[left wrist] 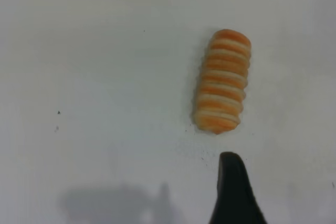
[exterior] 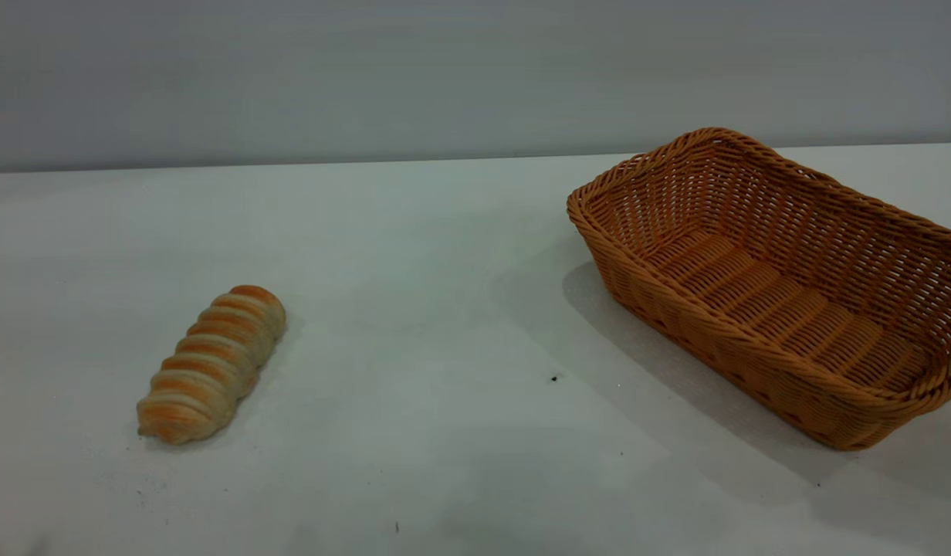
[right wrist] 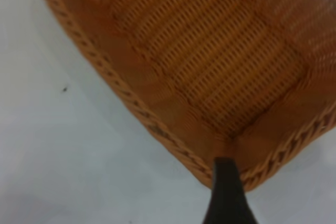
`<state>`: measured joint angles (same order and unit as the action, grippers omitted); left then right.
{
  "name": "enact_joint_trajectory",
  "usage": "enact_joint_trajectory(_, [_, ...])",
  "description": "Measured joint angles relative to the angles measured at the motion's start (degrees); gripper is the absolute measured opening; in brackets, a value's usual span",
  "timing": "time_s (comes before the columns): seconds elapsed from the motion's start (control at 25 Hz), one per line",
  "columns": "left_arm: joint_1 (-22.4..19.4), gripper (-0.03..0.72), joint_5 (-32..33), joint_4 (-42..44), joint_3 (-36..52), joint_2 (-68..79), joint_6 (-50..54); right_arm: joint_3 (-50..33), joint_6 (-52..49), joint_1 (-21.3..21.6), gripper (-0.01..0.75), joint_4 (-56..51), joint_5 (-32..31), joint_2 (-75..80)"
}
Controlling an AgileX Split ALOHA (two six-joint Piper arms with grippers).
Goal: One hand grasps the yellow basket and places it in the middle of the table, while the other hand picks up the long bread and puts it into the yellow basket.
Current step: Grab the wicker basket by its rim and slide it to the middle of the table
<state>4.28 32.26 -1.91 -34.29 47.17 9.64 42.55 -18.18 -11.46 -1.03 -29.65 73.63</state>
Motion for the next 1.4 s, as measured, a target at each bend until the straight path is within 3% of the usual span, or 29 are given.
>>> enact_joint_trajectory(0.52, [0.0, 0.516, 0.0, -0.1, 0.0, 0.0, 0.0, 3.8, -24.8, 0.0, 0.567, 21.4, -11.9, 13.3])
enact_joint_trajectory(0.92, [0.0, 0.516, 0.2, -0.2, 0.0, 0.0, 0.0, 3.9, -29.2, 0.0, 0.562, 15.0, -4.0, 15.6])
enact_joint_trajectory(1.4, [0.0, 0.516, 0.2, -0.2, 0.0, 0.0, 0.0, 3.9, -34.2, 0.0, 0.562, 14.0, 0.1, 24.6])
